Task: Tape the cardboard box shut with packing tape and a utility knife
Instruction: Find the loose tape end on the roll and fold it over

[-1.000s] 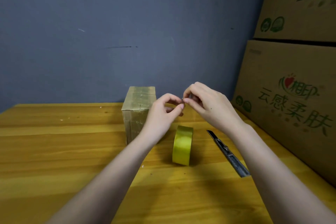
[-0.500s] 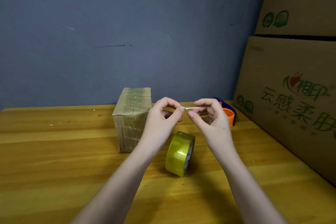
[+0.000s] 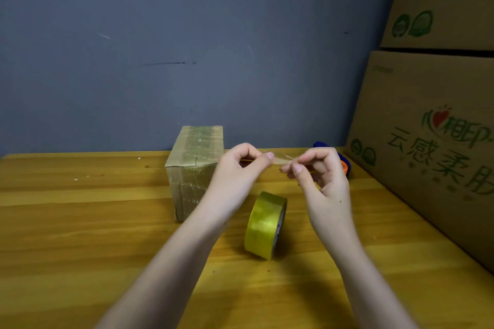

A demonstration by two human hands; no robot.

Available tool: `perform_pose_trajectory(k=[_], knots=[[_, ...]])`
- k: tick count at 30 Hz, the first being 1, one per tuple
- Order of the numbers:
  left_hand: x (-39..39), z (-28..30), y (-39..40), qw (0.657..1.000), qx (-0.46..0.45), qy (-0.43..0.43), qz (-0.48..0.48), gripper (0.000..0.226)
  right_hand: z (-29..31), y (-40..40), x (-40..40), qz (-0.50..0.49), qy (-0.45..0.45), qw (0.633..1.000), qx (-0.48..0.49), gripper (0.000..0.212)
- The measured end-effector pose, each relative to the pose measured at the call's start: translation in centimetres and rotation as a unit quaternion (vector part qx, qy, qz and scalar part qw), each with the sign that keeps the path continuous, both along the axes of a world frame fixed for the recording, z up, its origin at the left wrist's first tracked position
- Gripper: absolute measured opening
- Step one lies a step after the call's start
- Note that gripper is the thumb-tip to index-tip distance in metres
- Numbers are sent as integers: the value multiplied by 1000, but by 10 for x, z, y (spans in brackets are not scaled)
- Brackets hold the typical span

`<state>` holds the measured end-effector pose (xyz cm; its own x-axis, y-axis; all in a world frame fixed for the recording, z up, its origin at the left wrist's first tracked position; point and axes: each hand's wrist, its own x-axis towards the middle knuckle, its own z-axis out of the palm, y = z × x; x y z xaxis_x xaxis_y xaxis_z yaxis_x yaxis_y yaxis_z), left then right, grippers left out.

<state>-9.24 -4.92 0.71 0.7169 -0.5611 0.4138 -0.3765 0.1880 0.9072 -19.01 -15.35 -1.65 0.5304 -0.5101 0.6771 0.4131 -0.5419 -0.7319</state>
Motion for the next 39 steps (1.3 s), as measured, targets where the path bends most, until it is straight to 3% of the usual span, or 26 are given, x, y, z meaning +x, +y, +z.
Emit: perform_pose_trajectory(k=[5, 10, 23, 29, 35, 39], knots=[[2, 1, 2, 1000, 1, 23, -2, 27, -4, 0, 1, -10, 21, 998, -67, 23], [0, 3, 3, 998, 14, 51, -17, 24, -4, 2, 1, -46, 20, 991, -127, 19], [-2, 3, 3, 996, 36, 75, -31, 24, -7, 20, 5, -90, -33, 995, -6, 17], [-7, 7, 5, 997, 37, 60, -17, 20, -8, 24, 8, -129, -43, 991, -7, 16], [-8, 6, 4, 996, 64, -12, 63, 18, -14, 27, 12, -180, -18, 982, -46, 11], [-8, 3, 4, 981, 86, -101, 138, 31, -18, 29, 15, -186, -8, 981, -60, 11]])
